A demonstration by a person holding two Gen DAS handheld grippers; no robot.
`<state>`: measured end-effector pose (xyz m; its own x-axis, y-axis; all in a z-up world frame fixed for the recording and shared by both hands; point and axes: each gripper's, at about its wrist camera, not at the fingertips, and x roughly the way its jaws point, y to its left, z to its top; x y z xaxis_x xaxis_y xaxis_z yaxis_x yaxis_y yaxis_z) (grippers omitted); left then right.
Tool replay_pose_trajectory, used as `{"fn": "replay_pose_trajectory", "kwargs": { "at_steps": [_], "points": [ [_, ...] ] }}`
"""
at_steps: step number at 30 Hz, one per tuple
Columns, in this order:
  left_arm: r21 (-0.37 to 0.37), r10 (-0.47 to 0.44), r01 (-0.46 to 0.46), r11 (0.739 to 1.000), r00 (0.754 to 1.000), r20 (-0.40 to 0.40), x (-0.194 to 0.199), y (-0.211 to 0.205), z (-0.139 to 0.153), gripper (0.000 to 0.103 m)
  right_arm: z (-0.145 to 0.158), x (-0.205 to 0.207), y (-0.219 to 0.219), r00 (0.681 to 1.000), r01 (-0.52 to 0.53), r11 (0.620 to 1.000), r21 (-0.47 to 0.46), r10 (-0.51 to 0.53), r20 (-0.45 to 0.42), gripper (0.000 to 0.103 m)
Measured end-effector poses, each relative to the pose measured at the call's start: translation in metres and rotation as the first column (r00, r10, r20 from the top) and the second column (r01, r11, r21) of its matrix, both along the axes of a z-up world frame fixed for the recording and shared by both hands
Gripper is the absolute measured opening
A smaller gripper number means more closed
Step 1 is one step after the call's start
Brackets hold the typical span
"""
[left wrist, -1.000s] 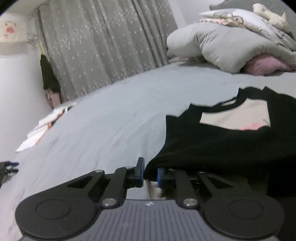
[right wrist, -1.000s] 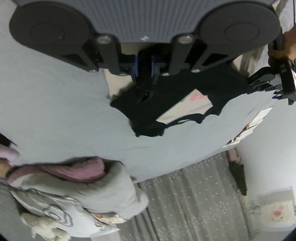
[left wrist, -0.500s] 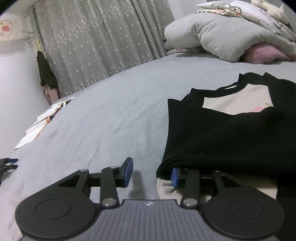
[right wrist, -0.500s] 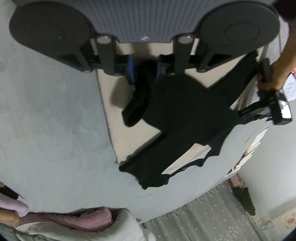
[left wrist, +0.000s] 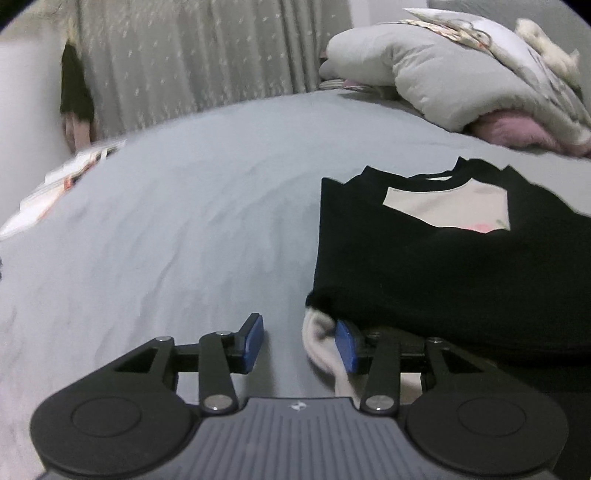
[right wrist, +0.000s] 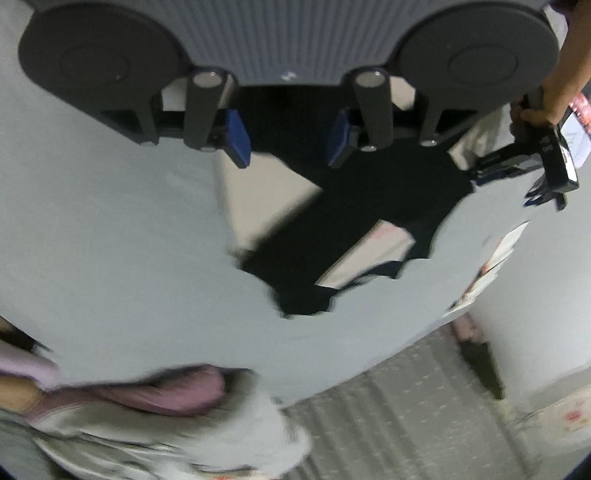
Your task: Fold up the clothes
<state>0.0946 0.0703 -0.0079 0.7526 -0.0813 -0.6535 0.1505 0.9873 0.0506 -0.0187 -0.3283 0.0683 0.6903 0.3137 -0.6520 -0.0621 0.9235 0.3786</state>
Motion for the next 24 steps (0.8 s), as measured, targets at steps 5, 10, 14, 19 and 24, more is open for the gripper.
{"fn": "replay_pose_trajectory", "kwargs": {
  "at_steps": [5, 10, 14, 19, 24],
  "points": [
    [-0.113, 0.027, -0.025, 0.993, 1.000, 0.014, -0.015, 0.014, -0.003, 0.042, 0.006, 0.052, 0.047, 0.984, -0.174, 0.985, 0.005, 0.173, 0.039, 0.045],
    [-0.064, -0.002, 0.005, 0.998, 0.999, 0.045, -0.001, 0.005, -0.013, 0.042, 0.006, 0.118, 0.094, 0.959, -0.279, 0.960, 0.025, 0.277, 0.060, 0.045],
    [-0.047, -0.036, 0.039, 0.998, 0.997, 0.071, 0.006, -0.002, -0.013, 0.039, -0.003, 0.176, 0.135, 0.942, -0.333, 0.942, 0.046, 0.330, 0.066, 0.045],
    [-0.037, -0.061, 0.064, 0.997, 0.995, 0.081, 0.008, -0.005, -0.014, 0.023, -0.025, 0.232, 0.178, 0.924, -0.381, 0.923, 0.043, 0.379, 0.056, 0.045],
    [-0.018, -0.069, 0.071, 0.997, 0.994, 0.085, 0.006, -0.008, -0.014, 0.018, -0.054, 0.266, 0.211, 0.911, -0.412, 0.911, -0.012, 0.412, 0.033, 0.045]
  ]
}}
